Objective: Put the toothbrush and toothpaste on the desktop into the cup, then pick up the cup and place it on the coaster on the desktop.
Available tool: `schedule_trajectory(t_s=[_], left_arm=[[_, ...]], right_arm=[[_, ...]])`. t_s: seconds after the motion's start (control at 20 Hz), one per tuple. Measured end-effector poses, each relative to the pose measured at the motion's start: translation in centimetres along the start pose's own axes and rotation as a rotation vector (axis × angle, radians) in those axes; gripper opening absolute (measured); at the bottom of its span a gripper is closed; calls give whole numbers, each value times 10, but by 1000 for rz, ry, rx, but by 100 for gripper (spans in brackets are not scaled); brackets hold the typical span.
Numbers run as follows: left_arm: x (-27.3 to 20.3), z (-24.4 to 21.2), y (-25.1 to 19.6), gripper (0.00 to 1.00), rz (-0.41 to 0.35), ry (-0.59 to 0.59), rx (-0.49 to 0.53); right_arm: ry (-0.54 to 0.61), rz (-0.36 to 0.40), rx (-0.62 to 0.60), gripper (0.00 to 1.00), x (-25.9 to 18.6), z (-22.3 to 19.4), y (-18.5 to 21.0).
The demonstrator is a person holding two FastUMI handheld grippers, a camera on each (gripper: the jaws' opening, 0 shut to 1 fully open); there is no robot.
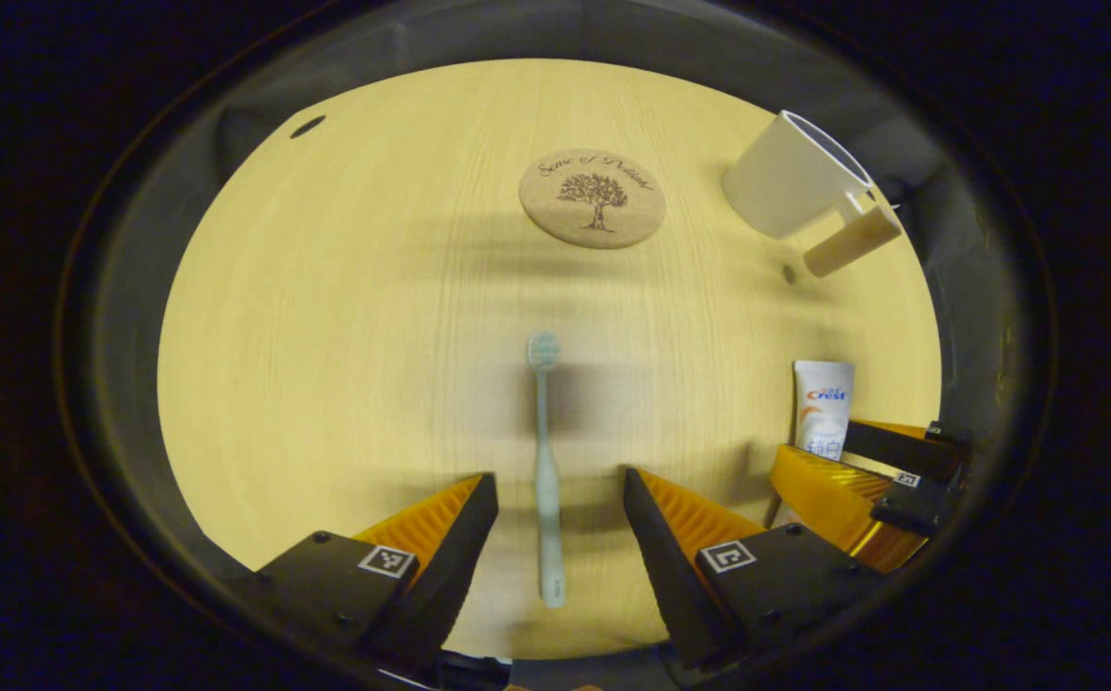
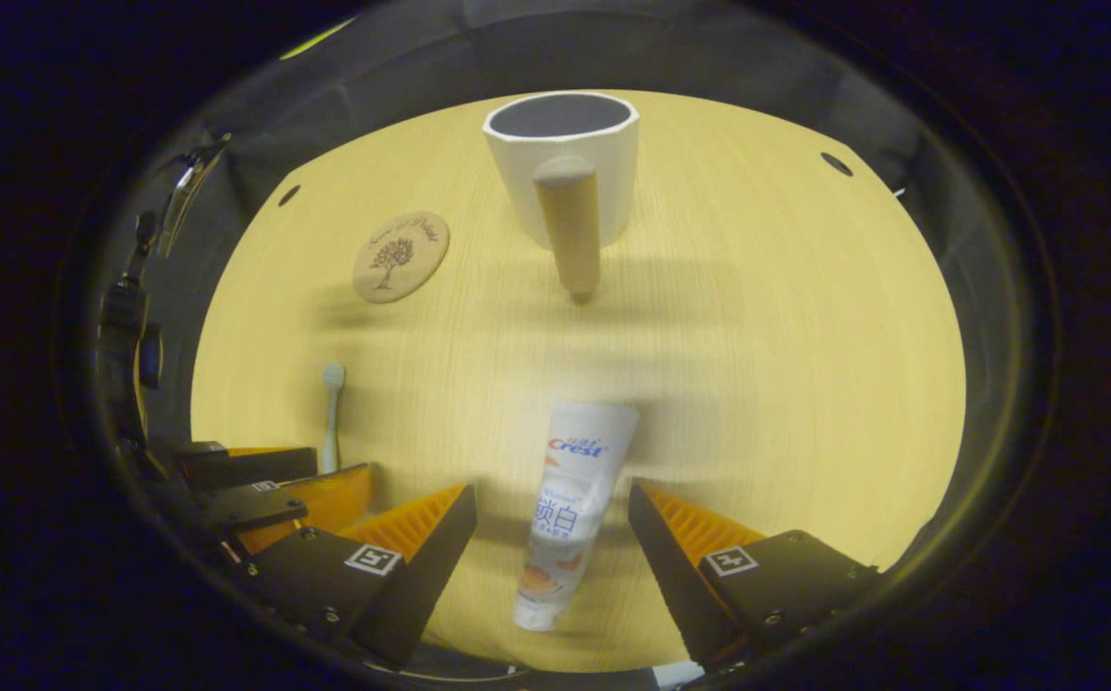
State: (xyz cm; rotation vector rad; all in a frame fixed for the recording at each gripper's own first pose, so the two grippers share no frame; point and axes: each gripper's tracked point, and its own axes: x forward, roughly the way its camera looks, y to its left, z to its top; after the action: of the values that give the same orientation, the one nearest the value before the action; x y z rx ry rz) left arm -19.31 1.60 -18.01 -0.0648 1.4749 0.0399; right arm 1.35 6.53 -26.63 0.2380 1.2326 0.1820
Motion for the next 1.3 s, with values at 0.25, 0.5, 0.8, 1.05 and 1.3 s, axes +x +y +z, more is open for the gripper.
schedule_trajectory(t_s=[0.25,0.5,0.8,1.05,1.3], left_arm=[[4,-1,0,91,54,40,9],[3,4,-5,59,61,20,-8],[-3,7,-9,20,53,-1,18],[-6,6,-8,12,39,-34,48],[-11,6,-5,8,14,-125,45]], right_arm=[[28,-18,-7,97,7,-1,-6],[50,-34,8,61,7,-4,-8],[55,2,17,41,6,-2,-10],[40,33,37,35,5,-1,-10],[-21,70,40,30,-1,4,-11]])
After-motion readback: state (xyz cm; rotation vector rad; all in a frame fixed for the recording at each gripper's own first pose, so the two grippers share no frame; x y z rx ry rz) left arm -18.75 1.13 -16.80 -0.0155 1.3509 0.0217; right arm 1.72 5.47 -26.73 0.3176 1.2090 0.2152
